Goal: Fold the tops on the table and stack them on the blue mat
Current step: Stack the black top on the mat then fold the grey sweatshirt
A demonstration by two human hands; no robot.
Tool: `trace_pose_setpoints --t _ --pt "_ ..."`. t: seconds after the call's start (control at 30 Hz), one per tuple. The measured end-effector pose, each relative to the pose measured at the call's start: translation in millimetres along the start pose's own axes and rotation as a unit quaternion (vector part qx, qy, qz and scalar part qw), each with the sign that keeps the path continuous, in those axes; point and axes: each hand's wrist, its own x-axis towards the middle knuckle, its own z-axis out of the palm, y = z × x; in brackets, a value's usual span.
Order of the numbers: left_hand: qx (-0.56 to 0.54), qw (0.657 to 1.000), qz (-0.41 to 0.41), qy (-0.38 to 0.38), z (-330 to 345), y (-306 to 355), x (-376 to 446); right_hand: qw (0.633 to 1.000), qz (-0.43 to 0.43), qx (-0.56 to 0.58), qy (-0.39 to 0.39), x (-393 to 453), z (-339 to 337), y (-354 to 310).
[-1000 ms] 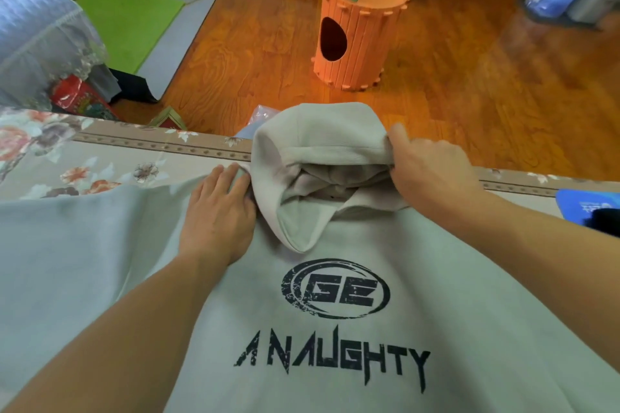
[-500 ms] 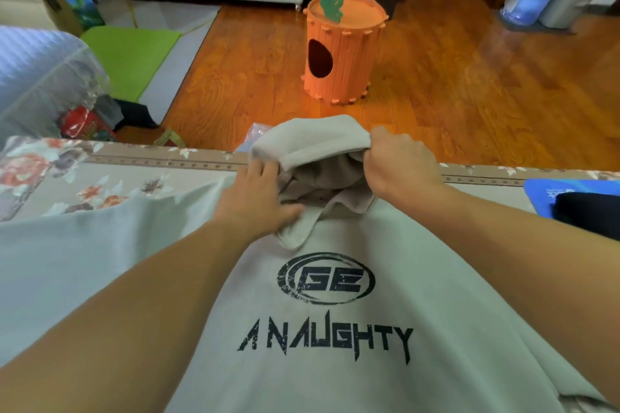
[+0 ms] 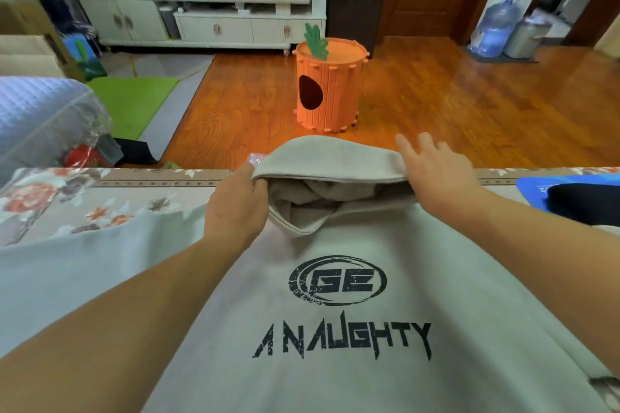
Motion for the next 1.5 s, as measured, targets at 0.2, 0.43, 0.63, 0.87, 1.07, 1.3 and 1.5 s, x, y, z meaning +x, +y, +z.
trace_pose_setpoints --t 0.2,0.43,0.63,0.87,1.07,1.3,1.5 --pt "-0.094 0.992 0.081 0.027 -8.7 21.5 -31.2 0.99 -0.114 0.023 0.085 -18.9 1.3 -34.8" --pt "0.139 0.976 0.137 0.099 -49.0 44.5 -50.4 0.984 0.047 0.143 0.096 -45.6 -74.9 -1.7" --pt "0.238 0.96 0.138 0.055 -59.4 65.4 -108.8 0.964 -0.049 0.134 0.223 -119.6 -77.3 10.1" --pt "0.242 0.968 0.023 -0.065 -27.3 46.2 -153.3 0.974 -0.107 0.143 0.138 -177.8 -25.1 15.7" --pt "0.288 0.939 -0.002 -0.187 -11.3 14.3 -196.2 0.975 -0.164 0.147 -0.001 -218.9 -4.4 2.2" --pt "0.1 0.987 -0.048 -0.112 -12.3 17.4 -176.9 0.942 -0.09 0.322 -0.018 -195.3 -14.4 11.7" --pt "-0.091 0.98 -0.071 -0.161 -1.1 28.4 -125.0 0.927 -0.107 0.341 -0.111 -122.7 -10.5 -7.1"
